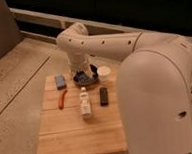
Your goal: Push the ceramic bowl across the table
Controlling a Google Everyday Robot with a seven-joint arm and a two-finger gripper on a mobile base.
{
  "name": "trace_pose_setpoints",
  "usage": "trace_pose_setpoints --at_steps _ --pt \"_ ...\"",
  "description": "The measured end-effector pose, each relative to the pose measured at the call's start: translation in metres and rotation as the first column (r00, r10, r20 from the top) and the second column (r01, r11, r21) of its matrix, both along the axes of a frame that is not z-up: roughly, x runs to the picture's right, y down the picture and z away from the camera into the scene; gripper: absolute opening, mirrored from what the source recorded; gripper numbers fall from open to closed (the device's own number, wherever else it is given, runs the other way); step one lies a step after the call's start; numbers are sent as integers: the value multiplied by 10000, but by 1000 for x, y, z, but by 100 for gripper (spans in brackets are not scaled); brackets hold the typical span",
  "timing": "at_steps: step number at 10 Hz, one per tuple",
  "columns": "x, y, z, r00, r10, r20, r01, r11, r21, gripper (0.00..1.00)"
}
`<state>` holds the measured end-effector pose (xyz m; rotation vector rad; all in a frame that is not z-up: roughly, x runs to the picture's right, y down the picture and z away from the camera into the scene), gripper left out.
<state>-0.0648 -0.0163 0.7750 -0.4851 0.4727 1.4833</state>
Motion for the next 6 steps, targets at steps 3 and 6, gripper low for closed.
trace_pose_setpoints --at_steps 3,6 --pt "4 27 48 9992 330 -204 -355 9904 -1339 65" --pt "11 34 87 9966 788 -255 -825 9711 -2238 65"
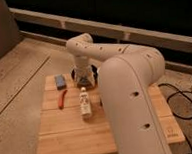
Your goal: Push the ceramic bowl across the table
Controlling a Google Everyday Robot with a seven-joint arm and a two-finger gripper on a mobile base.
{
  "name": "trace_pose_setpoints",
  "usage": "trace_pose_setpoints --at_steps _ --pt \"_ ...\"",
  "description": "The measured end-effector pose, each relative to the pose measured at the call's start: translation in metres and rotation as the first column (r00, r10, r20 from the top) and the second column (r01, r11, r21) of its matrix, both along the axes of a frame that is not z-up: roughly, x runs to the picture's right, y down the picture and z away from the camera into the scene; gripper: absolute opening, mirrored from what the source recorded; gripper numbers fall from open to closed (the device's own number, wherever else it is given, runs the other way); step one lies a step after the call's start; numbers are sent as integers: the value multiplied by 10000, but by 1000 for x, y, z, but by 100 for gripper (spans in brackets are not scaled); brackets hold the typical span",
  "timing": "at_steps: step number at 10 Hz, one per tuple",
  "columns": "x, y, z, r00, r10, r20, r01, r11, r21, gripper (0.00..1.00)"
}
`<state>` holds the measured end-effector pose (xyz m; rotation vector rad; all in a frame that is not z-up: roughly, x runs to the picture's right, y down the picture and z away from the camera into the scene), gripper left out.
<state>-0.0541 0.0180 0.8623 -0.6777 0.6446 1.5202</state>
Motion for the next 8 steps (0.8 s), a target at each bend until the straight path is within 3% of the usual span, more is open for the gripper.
trace_pose_setpoints --at_steps 2,4,5,7,8 --pt "1 5 21 10000 -89 -19 87 9980 -633 65" --pt "-6 11 34 9996 -180 210 207 9907 -1346 65" --pt "-9 17 39 9991 -220 356 279 9841 -1756 65" --pt "-11 38 40 9978 -302 589 465 9534 -2980 65" --pt "-9 38 38 9979 -330 553 486 9492 -3108 65"
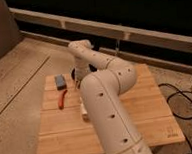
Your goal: Push the ceramic bowl across the table
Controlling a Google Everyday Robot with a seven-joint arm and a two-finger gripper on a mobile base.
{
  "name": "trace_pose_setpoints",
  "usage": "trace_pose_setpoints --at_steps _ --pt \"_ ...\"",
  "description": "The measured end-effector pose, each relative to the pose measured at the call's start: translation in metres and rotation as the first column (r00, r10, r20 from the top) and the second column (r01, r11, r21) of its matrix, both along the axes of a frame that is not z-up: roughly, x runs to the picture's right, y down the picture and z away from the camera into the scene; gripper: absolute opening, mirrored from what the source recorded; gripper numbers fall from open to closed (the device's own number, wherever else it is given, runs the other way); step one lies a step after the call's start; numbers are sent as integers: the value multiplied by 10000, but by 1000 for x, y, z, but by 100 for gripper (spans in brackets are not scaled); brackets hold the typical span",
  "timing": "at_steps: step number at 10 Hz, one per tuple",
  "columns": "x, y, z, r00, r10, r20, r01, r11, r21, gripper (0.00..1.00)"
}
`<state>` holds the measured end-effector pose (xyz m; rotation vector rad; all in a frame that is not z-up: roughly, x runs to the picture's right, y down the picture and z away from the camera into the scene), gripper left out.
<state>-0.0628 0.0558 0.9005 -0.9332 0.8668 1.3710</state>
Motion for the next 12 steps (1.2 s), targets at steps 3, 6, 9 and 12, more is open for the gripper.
trace_pose_setpoints --at_steps 3,6,9,12 --pt "3 -18 16 9998 -200 16 199 9969 763 65" --pt "11 -79 64 9964 -785 307 649 9469 3149 65" --pt "-12 -93 70 9882 -970 1188 455 9251 3769 65" --pt "-46 -138 38 9672 -1253 2209 29 8751 4839 65"
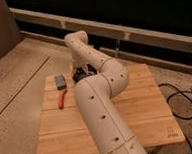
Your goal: Push the ceramic bowl across the table
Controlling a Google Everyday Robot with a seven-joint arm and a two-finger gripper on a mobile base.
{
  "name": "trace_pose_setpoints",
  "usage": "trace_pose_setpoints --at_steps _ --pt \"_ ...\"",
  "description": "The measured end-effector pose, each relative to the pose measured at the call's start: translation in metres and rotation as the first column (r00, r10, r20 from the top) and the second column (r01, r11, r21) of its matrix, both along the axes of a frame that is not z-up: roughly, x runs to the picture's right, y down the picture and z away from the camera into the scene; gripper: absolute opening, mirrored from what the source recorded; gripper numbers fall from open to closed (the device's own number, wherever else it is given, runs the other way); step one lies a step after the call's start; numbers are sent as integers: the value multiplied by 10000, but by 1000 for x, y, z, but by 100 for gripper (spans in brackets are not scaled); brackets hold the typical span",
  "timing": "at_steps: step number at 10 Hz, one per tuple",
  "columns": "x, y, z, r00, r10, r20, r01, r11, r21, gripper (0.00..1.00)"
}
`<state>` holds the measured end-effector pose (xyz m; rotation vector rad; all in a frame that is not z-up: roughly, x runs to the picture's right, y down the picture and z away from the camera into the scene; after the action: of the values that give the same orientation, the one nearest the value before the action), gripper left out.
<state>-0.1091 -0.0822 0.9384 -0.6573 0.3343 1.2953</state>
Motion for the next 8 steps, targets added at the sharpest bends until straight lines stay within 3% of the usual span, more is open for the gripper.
trace_pose_setpoints --at_steps 1,4,7,8 --pt "-12 -19 -20 9989 -112 450 86 9983 572 65" --pt "-33 -31 -62 9924 -481 1137 332 9911 1292 65" --pt "-35 -32 -68 9913 -550 1194 385 9899 1365 65" --pt "-30 -21 -63 9928 -614 1025 507 9933 1039 65"
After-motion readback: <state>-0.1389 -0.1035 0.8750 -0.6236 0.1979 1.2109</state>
